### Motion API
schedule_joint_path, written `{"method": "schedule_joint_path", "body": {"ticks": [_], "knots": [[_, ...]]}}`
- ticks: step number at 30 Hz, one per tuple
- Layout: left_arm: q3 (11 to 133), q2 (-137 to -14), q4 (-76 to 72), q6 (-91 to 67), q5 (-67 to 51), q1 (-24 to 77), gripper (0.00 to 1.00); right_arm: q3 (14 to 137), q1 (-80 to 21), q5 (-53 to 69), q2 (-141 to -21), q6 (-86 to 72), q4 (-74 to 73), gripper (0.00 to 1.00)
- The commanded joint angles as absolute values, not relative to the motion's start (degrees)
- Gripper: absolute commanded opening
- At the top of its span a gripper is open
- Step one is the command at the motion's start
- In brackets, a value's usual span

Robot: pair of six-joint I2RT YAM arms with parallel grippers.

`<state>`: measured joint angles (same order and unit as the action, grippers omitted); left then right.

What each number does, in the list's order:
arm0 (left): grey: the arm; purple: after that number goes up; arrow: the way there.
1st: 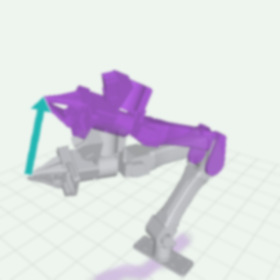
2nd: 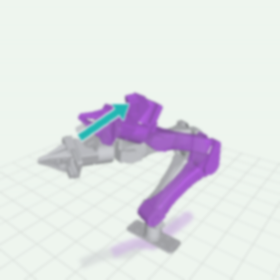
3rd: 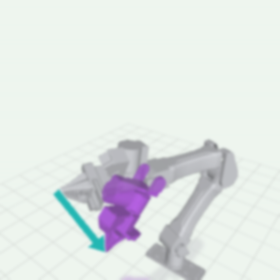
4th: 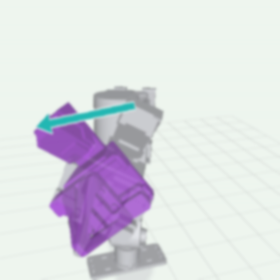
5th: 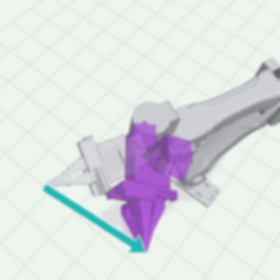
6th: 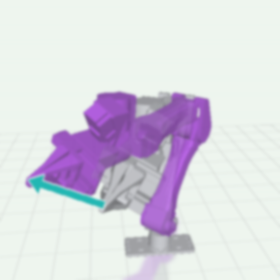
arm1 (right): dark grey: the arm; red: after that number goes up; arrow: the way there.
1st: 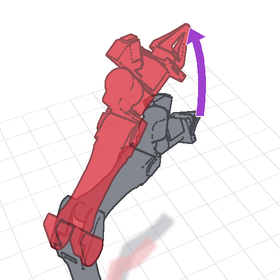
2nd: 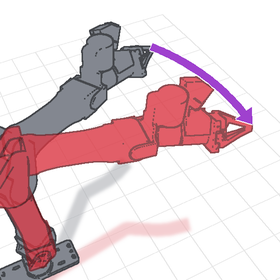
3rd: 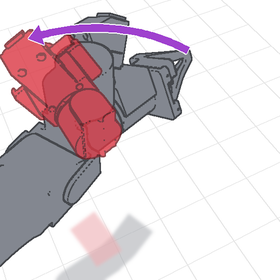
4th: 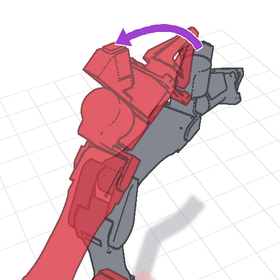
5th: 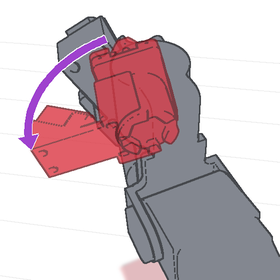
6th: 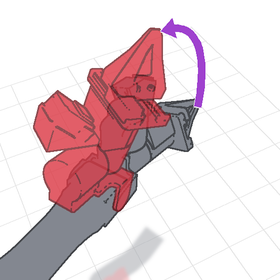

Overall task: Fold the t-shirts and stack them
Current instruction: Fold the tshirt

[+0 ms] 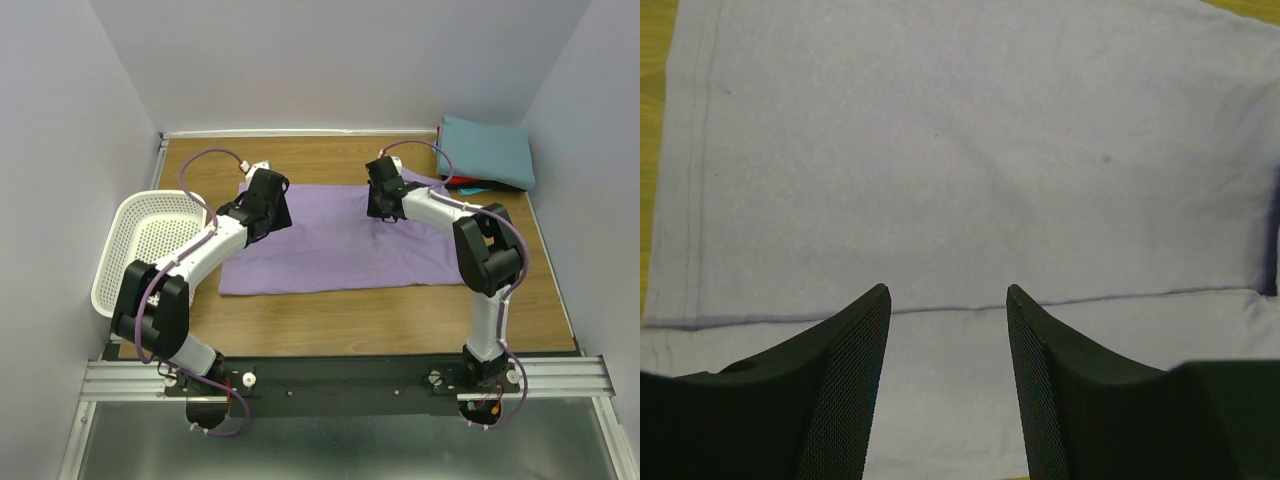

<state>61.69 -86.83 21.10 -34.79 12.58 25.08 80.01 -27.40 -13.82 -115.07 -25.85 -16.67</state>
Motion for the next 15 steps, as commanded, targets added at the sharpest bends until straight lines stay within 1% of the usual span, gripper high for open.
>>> {"method": "schedule_joint_path", "body": {"ticks": [1,2,3,4,5,6,9,11,15], "knots": [[60.21,-87.63,23.99,-38.66,17.13,24.44,0.58,79.28,-28.04,-11.51,-114.17,-24.70,-14.41,0.09],[59.94,-87.71,24.43,-39.37,18.44,24.00,0.58,79.02,-28.04,-11.60,-114.00,-24.70,-14.41,0.11],[59.59,-87.89,25.74,-41.29,19.76,23.73,0.59,78.84,-27.95,-11.78,-113.82,-24.78,-14.41,0.19],[59.24,-87.98,26.45,-42.27,19.78,23.30,0.59,78.58,-27.95,-11.69,-113.56,-24.70,-14.41,0.24],[58.89,-87.98,27.06,-43.23,20.65,22.51,0.59,78.40,-28.04,-11.78,-112.77,-24.78,-14.41,0.31],[57.93,-87.63,28.11,-45.50,21.44,21.98,0.59,78.14,-28.04,-12.04,-112.24,-24.87,-14.41,0.41],[56.43,-86.32,30.49,-49.73,21.88,20.31,0.58,77.09,-28.04,-11.95,-109.79,-25.48,-14.41,0.52],[55.20,-85.35,31.98,-51.93,22.76,20.04,0.58,75.42,-27.95,-11.87,-107.07,-26.19,-14.41,0.55],[54.14,-84.64,34.53,-56.33,25.48,19.25,0.58,72.43,-27.95,-11.52,-102.49,-27.86,-14.41,0.55]]}}
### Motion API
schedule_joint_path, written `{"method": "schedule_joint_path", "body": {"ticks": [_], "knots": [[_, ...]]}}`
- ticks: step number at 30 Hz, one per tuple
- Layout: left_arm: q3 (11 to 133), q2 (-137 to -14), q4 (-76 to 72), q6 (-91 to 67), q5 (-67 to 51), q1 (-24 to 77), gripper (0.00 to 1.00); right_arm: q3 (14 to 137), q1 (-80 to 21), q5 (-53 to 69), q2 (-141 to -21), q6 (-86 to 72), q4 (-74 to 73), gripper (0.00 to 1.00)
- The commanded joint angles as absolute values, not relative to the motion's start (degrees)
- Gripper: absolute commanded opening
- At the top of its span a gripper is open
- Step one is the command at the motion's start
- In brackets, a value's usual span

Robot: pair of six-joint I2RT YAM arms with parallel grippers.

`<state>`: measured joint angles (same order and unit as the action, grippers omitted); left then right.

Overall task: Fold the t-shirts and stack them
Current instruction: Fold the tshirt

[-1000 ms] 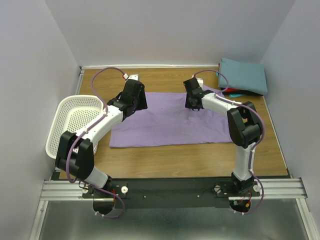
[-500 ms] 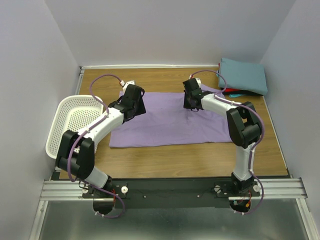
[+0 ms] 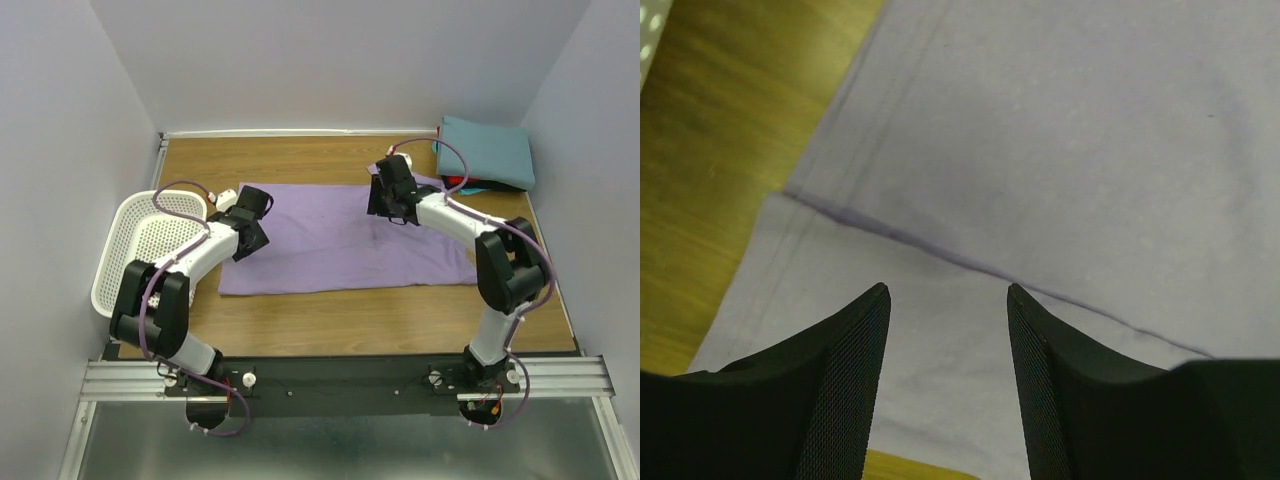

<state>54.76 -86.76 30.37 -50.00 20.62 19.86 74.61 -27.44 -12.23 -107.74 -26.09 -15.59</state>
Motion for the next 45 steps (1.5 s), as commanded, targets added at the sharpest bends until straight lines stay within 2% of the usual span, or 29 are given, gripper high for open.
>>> {"method": "schedule_joint_path", "body": {"ticks": [1,23,30,36,39,42,45], "knots": [[53.79,-84.64,34.80,-56.77,26.36,18.99,0.58,70.94,-28.04,-11.17,-100.65,-28.04,-14.41,0.55],[54.67,-92.02,31.20,-55.37,28.39,14.15,0.56,46.68,-28.48,-6.06,-86.40,-31.29,-11.25,0.55],[55.46,-93.60,30.23,-54.58,28.04,13.80,0.45,42.28,-28.48,-6.07,-84.38,-32.34,-10.64,0.55],[55.81,-94.75,29.80,-54.23,27.51,13.80,0.40,39.73,-28.48,-6.41,-83.41,-32.96,-10.46,0.55],[55.72,-94.57,29.62,-53.97,27.25,13.80,0.30,38.68,-28.48,-6.68,-82.97,-33.22,-10.46,0.55],[56.16,-94.57,29.88,-53.53,27.16,13.71,0.02,37.36,-28.48,-6.94,-82.62,-33.57,-10.37,0.55],[56.78,-94.92,30.32,-53.18,26.98,13.71,0.00,36.30,-28.48,-7.21,-82.27,-33.92,-10.46,0.55]]}}
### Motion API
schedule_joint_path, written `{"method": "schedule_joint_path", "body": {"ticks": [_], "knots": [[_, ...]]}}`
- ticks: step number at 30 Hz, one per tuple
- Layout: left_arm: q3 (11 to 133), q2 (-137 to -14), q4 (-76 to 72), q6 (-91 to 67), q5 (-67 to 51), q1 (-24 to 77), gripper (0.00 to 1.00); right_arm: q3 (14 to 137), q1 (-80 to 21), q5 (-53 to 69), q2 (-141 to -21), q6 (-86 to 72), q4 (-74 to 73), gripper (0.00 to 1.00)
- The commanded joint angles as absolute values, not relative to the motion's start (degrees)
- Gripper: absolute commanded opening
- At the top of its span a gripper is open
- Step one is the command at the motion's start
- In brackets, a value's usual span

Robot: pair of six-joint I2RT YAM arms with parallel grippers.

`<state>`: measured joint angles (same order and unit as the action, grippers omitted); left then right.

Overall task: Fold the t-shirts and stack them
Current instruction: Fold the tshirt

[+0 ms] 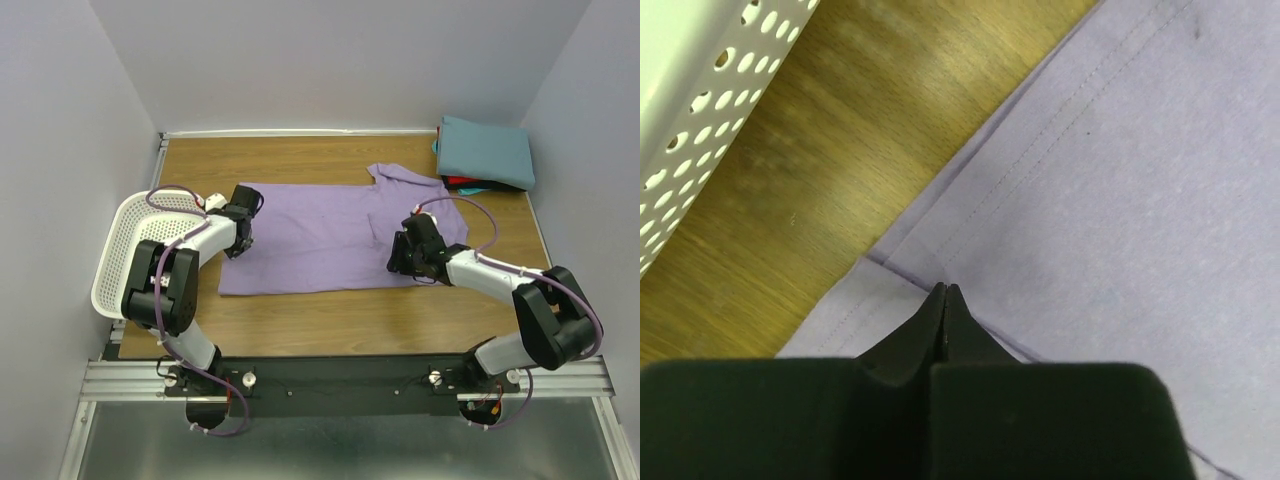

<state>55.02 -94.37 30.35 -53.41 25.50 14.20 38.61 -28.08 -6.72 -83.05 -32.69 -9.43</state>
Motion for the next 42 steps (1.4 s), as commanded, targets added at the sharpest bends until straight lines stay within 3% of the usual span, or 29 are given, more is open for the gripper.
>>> {"method": "schedule_joint_path", "body": {"ticks": [1,5,10,14,34,42], "knots": [[56.86,-95.01,30.58,-53.26,26.98,13.62,0.00,36.12,-28.48,-7.29,-82.27,-33.84,-10.46,0.55],[56.78,-94.05,31.64,-54.31,27.24,13.71,0.00,35.51,-28.48,-7.47,-81.56,-34.10,-10.37,0.55],[56.51,-91.23,34.80,-58.26,29.70,13.71,0.31,35.60,-28.48,-7.56,-81.74,-34.28,-10.37,0.55],[56.60,-90.44,36.91,-59.67,31.63,13.45,0.40,35.51,-28.48,-7.47,-81.91,-34.10,-10.20,0.55],[57.48,-96.42,34.45,-58.10,31.29,11.25,0.41,33.49,-28.48,-7.03,-82.53,-33.92,-9.14,0.55],[57.57,-95.54,34.54,-57.83,30.94,11.25,0.31,33.13,-28.48,-7.12,-82.09,-34.10,-9.05,0.55]]}}
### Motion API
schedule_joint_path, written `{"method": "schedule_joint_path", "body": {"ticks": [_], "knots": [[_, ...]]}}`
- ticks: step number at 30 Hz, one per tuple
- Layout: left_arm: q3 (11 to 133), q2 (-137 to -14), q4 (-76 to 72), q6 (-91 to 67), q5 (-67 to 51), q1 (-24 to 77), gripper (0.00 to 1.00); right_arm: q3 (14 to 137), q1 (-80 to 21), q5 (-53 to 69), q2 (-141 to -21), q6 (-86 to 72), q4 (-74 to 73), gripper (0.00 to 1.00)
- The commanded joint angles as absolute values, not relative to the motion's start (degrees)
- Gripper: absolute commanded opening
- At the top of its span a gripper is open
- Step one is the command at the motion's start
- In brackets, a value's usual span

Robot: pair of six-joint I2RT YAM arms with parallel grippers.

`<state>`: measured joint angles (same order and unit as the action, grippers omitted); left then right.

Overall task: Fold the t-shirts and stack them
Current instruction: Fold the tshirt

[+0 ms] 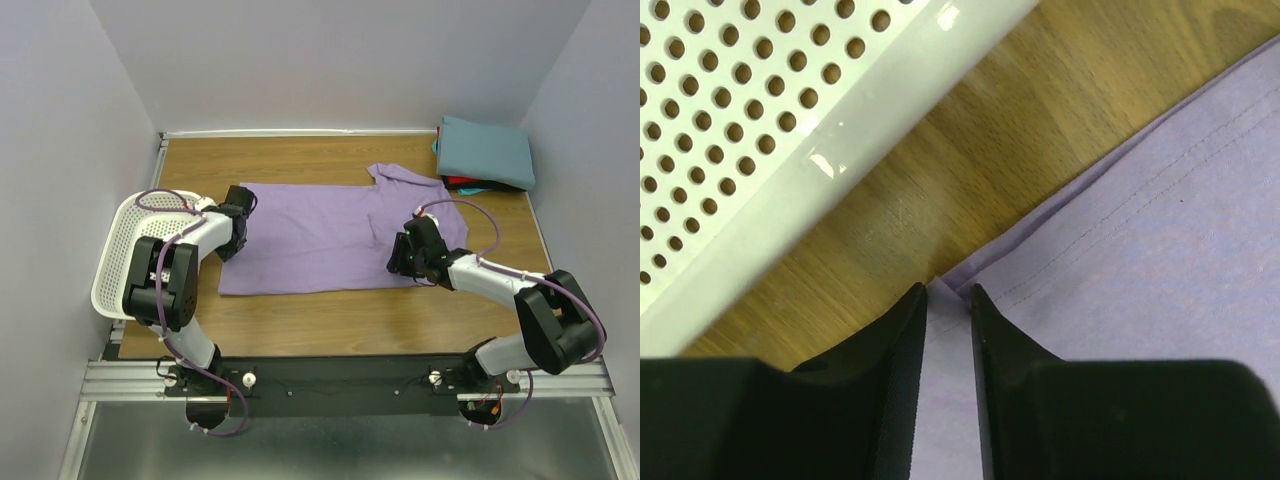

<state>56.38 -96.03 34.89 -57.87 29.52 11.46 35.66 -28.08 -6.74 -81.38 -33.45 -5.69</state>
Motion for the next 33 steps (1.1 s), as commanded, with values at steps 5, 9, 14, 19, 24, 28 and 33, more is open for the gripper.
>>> {"method": "schedule_joint_path", "body": {"ticks": [5,9,14,19,24,28,33], "knots": [[57.92,-93.69,35.07,-57.31,30.68,11.25,0.15,33.05,-28.48,-7.12,-82.26,-34.10,-9.05,0.55],[58.80,-93.25,35.85,-56.78,30.24,11.25,0.00,33.13,-28.48,-7.21,-82.44,-34.19,-9.05,0.54],[59.24,-92.46,36.03,-56.34,29.97,11.25,0.00,32.96,-28.48,-7.29,-82.35,-34.19,-8.96,0.55],[60.55,-92.11,36.91,-55.99,30.32,11.25,0.00,32.87,-28.48,-7.38,-82.27,-34.28,-8.96,0.54],[61.35,-92.55,36.74,-55.64,31.02,11.25,0.00,32.61,-28.48,-7.82,-81.74,-34.54,-8.96,0.55],[61.44,-94.82,35.69,-55.11,30.76,11.25,0.00,32.61,-28.48,-7.82,-81.83,-34.54,-8.88,0.55],[60.73,-96.24,33.93,-54.67,30.24,11.25,0.00,33.22,-28.48,-7.82,-81.04,-34.28,-9.05,0.55]]}}
